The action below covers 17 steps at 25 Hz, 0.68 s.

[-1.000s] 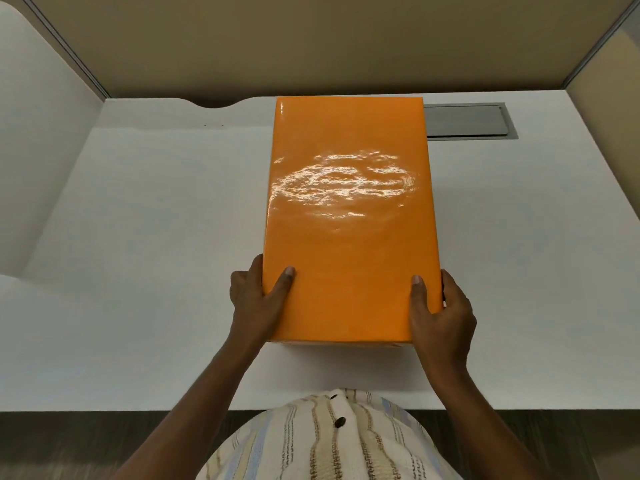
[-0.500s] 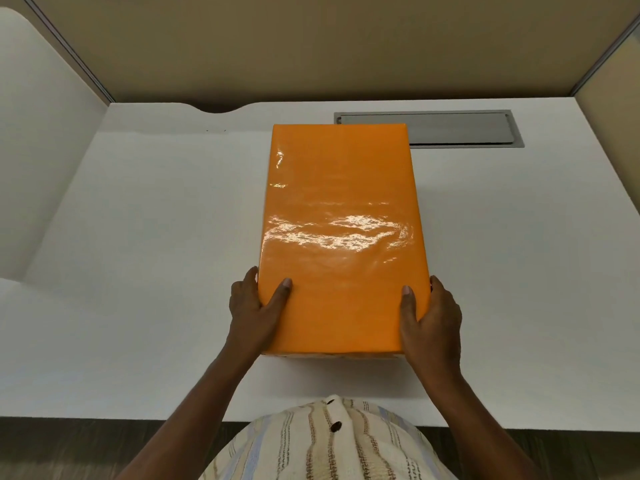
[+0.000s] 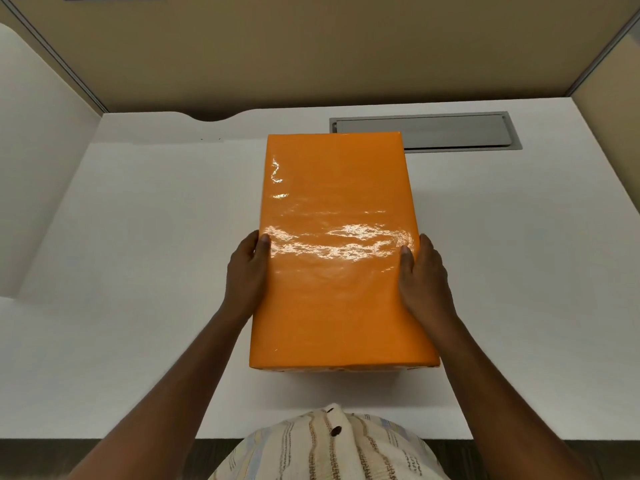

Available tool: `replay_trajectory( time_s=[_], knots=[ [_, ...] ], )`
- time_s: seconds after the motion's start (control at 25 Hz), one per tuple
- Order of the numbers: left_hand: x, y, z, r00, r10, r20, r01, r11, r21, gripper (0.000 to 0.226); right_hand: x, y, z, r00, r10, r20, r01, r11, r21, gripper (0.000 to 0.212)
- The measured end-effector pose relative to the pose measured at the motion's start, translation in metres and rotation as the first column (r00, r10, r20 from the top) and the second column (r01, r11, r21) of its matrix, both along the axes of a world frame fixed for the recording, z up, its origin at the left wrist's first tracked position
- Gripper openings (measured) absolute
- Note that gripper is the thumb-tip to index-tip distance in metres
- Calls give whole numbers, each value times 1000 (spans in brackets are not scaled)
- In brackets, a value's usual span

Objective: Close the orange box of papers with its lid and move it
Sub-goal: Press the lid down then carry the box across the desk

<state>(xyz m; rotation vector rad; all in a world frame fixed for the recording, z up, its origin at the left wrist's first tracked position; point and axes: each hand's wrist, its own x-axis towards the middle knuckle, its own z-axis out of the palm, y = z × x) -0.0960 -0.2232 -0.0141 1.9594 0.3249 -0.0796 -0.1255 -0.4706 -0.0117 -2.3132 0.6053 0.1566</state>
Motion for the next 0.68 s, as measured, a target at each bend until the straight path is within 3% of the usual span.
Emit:
replay_trajectory(
  time_s=[0.28,0.44,0.68],
  knots=[
    [9,1,-10,999,8,-32,-9,999,-36,40,7,-2,-10,998,9,-56,-13,998,-61,58],
    [25,5,-10,998,12,-64,-9,999,43,61,15,-4,-5,988,40,-149,-69,978,-197,65],
    [88,0,3,990,-112,83,87,963,256,62,70,1,8,971,228,73,-190,920,-344,62]
  ],
)
